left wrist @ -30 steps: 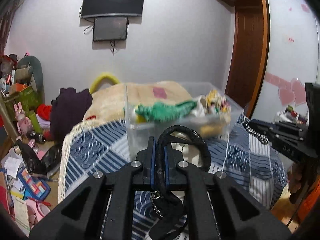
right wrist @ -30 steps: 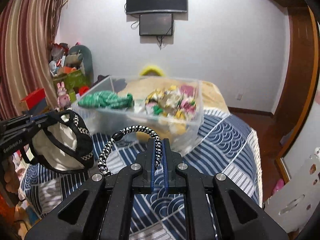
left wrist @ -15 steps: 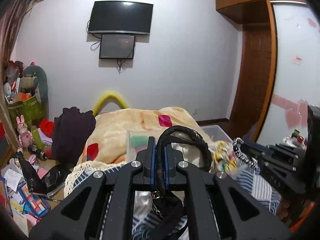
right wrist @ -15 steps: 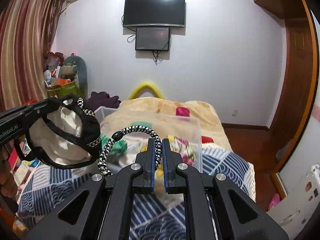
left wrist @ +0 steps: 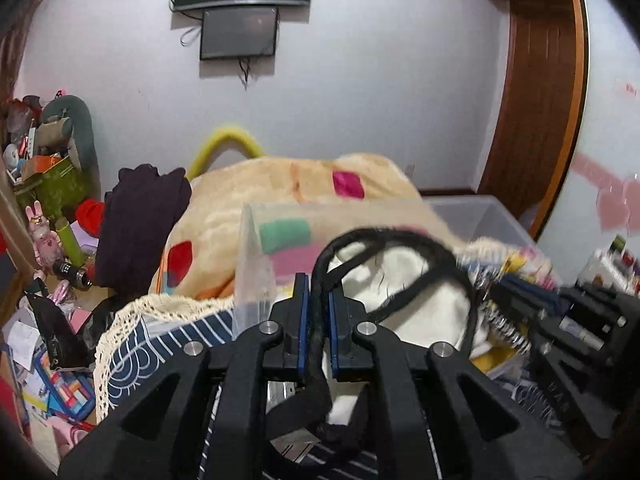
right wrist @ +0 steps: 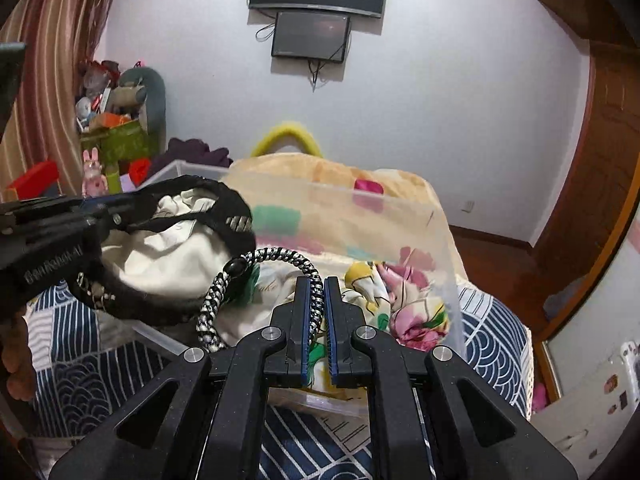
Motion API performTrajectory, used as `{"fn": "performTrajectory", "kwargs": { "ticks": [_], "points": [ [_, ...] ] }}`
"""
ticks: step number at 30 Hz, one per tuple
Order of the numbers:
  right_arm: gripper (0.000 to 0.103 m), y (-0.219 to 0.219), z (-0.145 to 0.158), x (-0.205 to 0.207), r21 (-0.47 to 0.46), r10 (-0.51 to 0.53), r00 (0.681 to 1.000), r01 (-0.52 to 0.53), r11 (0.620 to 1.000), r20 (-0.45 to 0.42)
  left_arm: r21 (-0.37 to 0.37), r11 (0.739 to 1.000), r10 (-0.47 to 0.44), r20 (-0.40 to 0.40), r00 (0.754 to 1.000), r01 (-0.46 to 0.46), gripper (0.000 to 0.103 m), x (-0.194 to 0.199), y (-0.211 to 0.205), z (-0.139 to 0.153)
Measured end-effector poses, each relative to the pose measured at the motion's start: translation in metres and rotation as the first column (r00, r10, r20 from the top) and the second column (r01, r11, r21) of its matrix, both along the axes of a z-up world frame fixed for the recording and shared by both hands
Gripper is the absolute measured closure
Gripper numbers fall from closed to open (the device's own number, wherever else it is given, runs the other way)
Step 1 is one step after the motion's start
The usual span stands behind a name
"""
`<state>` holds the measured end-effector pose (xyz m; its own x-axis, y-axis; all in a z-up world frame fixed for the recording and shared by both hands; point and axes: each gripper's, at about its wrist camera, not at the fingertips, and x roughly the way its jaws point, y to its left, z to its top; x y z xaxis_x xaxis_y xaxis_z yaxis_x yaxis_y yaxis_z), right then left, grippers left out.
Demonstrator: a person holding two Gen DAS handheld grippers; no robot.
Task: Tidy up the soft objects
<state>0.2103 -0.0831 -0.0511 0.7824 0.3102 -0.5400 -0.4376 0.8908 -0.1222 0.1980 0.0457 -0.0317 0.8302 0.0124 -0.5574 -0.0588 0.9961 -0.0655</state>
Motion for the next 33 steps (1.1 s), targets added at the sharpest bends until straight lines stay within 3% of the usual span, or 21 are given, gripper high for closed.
{"fn": "performTrajectory", "kwargs": {
  "ticks": [4, 7, 9, 18, 21, 25, 26, 28, 33],
  "points": [
    [0.091, -0.004, 0.003, -0.004, -0.022, 0.005, 1.0, -0.005, 1.0, 0.004, -0.011, 1.0, 0.0, -0.015, 1.0, 0.0, 0.088, -0.003, 0.005, -0.005],
    [0.081, -0.011, 0.007, -0.005, -0.007, 0.016, 1.0, -0.016, 1.0, -0.005, -0.039, 0.999, -0.01, -0.011, 1.0, 0.009, 0.072, -0.011, 0.008, -0.003],
    [0.079, -0.017, 0.009, -0.008, 0.01, 0.022, 1.0, -0.022, 1.0, -0.008, -0.034, 0.999, -0.01, 0.005, 1.0, 0.01, 0.055, -0.018, 0.008, 0.0],
    [0.076, -0.043, 0.03, -0.024, 0.105, 0.021, 1.0, -0.023, 0.994, 0.017, -0.025, 0.999, -0.037, 0.084, 0.996, 0.039, 0.04, -0.057, 0.001, 0.021],
    [0.064, -0.052, 0.041, -0.038, 0.148, 0.026, 0.998, -0.032, 0.988, 0.048, -0.019, 0.999, -0.048, 0.117, 0.992, 0.051, 0.036, -0.071, -0.005, 0.031],
    [0.057, -0.061, 0.054, -0.057, 0.197, 0.04, 0.995, -0.057, 0.979, 0.09, -0.017, 0.997, -0.071, 0.165, 0.984, 0.075, 0.033, -0.094, -0.015, 0.043],
    [0.053, -0.063, 0.056, -0.062, 0.207, 0.044, 0.994, -0.065, 0.976, 0.1, -0.011, 0.997, -0.075, 0.18, 0.981, 0.078, 0.03, -0.101, -0.018, 0.047],
    [0.035, -0.067, 0.06, -0.074, 0.221, 0.04, 0.991, -0.068, 0.973, 0.128, 0.003, 0.997, -0.075, 0.206, 0.976, 0.076, 0.026, -0.111, -0.022, 0.052],
    [0.023, -0.073, 0.069, -0.096, 0.247, 0.033, 0.983, -0.078, 0.966, 0.181, 0.011, 0.997, -0.081, 0.258, 0.963, 0.081, 0.006, -0.136, -0.029, 0.061]
  ]
}}
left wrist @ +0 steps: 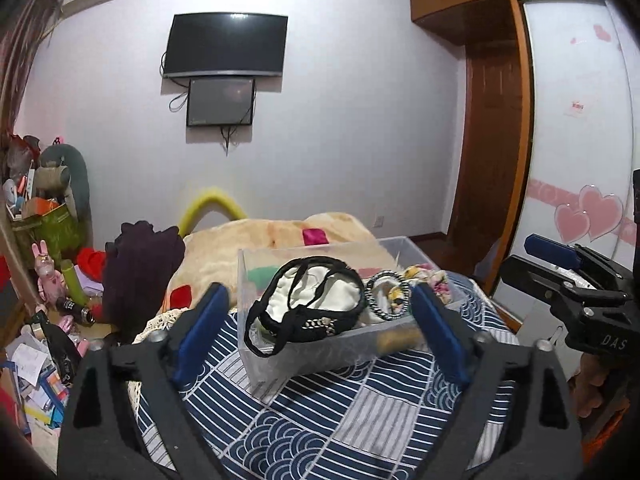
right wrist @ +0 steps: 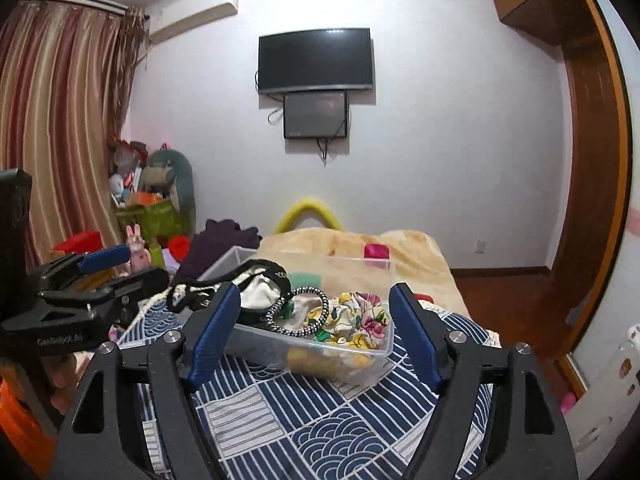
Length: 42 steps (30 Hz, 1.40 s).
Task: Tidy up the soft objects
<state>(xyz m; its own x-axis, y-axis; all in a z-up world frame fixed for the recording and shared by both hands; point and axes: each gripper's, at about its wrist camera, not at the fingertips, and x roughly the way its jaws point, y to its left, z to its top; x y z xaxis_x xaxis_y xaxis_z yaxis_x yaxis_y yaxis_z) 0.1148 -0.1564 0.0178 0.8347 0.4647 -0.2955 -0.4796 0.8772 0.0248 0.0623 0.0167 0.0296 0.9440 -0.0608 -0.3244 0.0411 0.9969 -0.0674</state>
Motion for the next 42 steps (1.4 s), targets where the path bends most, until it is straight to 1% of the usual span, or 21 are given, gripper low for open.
{"fn": "performTrajectory", "kwargs": {
  "ticks": [1, 5, 7, 9, 19, 26, 42],
  "points": [
    [0.018, 0.0, 0.001, -0.002, 0.006, -0.001, 1.0, 0.001, 1.0, 0.003, -0.002, 1.0, 0.0, 0.007, 1.0, 0.0, 0.006, -0.004, -0.001, 0.001],
    [0.013, 0.0, 0.003, -0.005, 0.022, -0.018, 1.0, 0.018, 1.0, 0.023, -0.002, 1.0, 0.005, 0.032, 0.999, -0.005, 0.001, -0.018, -0.004, 0.004],
    [0.006, 0.001, 0.002, -0.006, 0.027, -0.021, 1.0, 0.02, 0.999, 0.023, 0.001, 1.0, 0.009, 0.039, 0.999, -0.009, 0.001, -0.022, -0.006, 0.004],
    [0.003, 0.002, 0.0, -0.008, 0.027, -0.029, 0.999, 0.028, 0.999, 0.031, 0.004, 1.0, 0.01, 0.042, 0.999, -0.011, 0.0, -0.026, -0.008, 0.002],
    [0.003, -0.001, -0.006, -0.018, 0.024, -0.033, 0.999, 0.032, 0.999, 0.036, 0.024, 1.0, 0.016, 0.059, 0.998, -0.018, 0.0, -0.036, -0.012, -0.001],
    [0.003, 0.001, -0.008, -0.021, 0.023, -0.03, 0.999, 0.029, 0.999, 0.032, 0.01, 1.0, 0.019, 0.061, 0.998, -0.02, 0.0, -0.036, -0.011, -0.001],
    [0.002, 0.002, -0.009, -0.022, 0.027, -0.029, 0.999, 0.028, 0.999, 0.031, 0.013, 1.0, 0.021, 0.06, 0.998, -0.022, 0.0, -0.036, -0.012, -0.003]
  ]
}}
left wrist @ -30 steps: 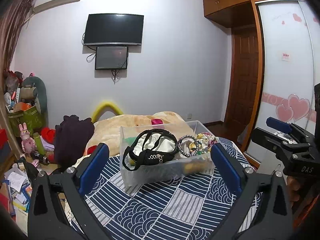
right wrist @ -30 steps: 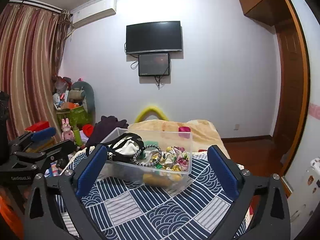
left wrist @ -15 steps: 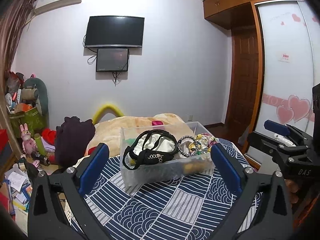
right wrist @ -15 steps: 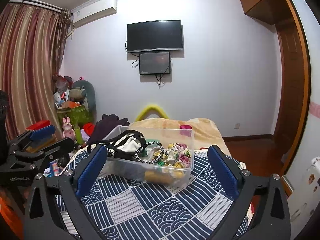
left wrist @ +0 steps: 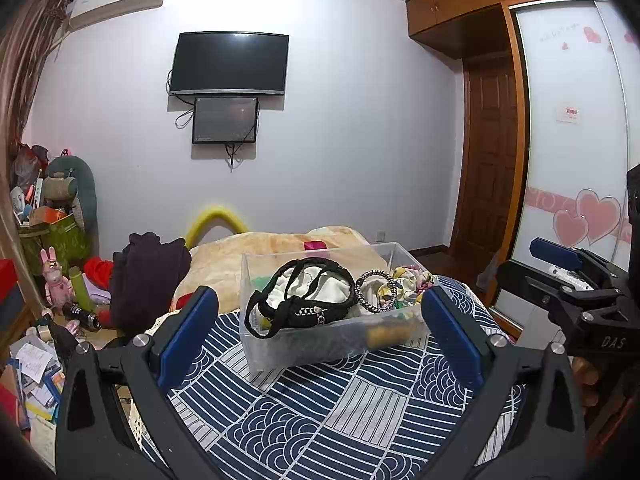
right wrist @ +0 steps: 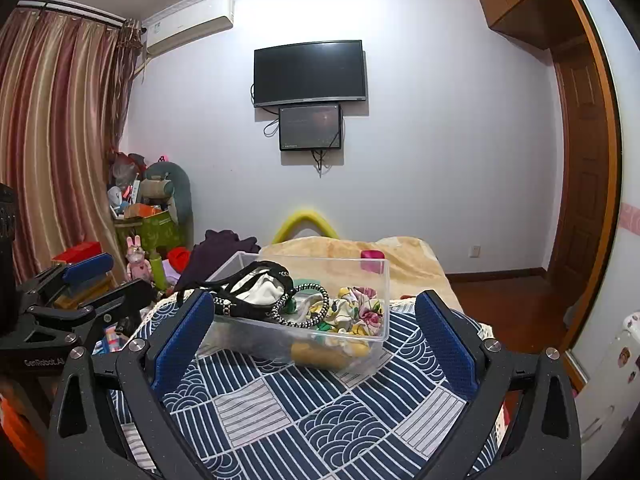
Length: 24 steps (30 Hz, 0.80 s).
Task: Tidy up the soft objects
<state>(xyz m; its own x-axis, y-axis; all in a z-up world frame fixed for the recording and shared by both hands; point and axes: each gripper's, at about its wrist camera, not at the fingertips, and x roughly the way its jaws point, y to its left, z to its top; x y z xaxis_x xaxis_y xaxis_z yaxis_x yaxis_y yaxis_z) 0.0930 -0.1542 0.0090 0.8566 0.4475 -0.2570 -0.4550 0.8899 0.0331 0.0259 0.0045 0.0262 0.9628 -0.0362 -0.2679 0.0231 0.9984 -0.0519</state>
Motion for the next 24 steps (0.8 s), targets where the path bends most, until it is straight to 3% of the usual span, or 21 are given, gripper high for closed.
{"fn": "performTrajectory", "kwargs": {
  "ticks": [24],
  "points": [
    [0.002, -0.0004, -0.0004, -0.003, 0.0, 0.002, 1.0, -0.002, 1.0, -0.009, 0.016, 1.0, -0.013, 0.013, 1.0, 0.013, 0.0, -0.0043, -0.0047, 0.002]
  ]
}}
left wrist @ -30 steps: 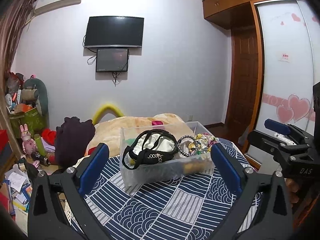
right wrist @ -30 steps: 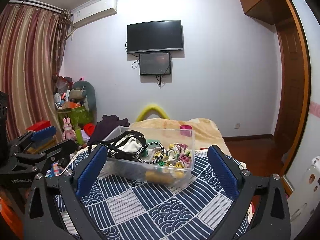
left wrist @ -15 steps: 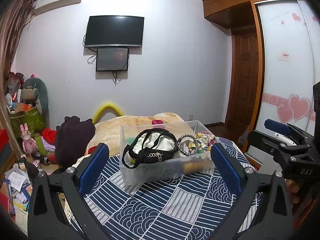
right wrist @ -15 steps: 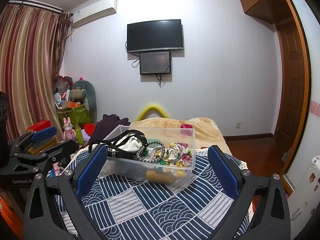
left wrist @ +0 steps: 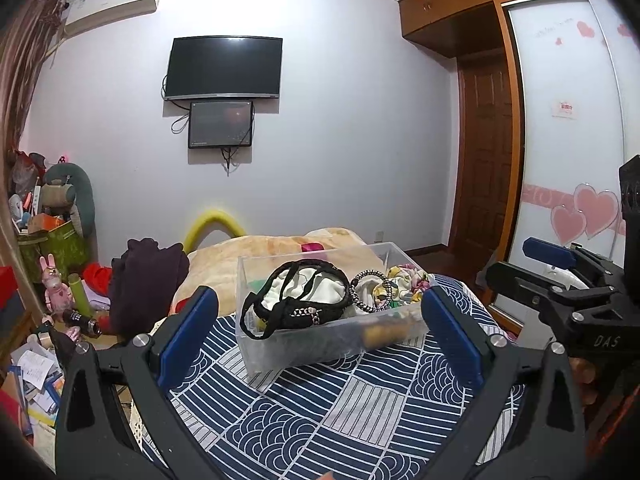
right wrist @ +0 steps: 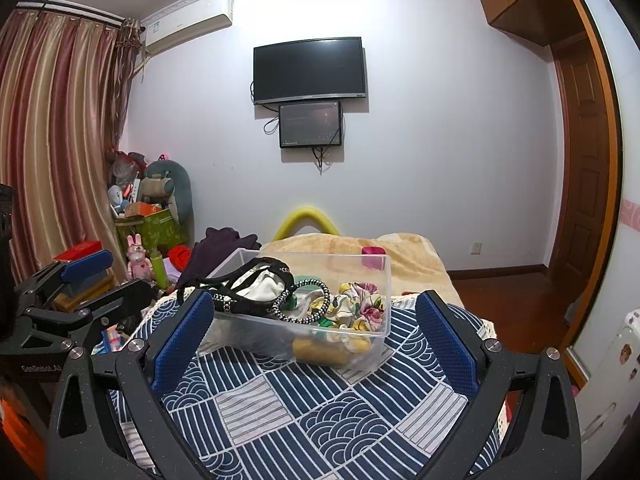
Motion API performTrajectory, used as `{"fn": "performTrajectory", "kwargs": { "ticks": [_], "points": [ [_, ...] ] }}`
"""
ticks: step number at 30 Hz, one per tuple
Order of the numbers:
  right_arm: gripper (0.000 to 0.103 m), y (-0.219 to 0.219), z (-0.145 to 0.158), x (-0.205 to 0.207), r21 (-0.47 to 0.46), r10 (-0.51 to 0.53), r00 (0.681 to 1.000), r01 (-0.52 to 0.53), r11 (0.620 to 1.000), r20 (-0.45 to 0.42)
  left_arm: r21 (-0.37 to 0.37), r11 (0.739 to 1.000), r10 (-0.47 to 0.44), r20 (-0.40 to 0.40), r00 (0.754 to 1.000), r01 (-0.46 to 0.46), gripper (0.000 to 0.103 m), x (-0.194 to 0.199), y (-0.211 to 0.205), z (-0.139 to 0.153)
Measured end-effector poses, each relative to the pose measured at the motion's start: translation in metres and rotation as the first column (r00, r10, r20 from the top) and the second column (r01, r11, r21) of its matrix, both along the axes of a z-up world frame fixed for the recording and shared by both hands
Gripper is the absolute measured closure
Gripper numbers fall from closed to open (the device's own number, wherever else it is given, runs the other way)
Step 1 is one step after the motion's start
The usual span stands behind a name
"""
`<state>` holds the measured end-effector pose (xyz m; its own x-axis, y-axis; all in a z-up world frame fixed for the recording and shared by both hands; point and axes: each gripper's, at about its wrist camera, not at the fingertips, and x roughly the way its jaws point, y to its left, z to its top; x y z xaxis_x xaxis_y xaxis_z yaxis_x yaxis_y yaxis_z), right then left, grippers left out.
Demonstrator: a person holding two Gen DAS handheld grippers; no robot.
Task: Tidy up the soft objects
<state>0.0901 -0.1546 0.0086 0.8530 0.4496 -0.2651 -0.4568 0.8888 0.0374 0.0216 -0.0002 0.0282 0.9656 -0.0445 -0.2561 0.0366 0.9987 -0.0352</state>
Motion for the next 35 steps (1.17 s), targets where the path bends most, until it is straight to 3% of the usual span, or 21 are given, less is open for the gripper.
{"fn": "performTrajectory", "kwargs": {
  "ticks": [35],
  "points": [
    [0.002, 0.0019, -0.0032, -0.0003, -0.005, 0.002, 1.0, -0.002, 1.0, -0.01, -0.01, 1.0, -0.016, 0.0, 1.0, 0.016, 0.0, -0.0056, -0.0038, 0.0011]
  ]
}}
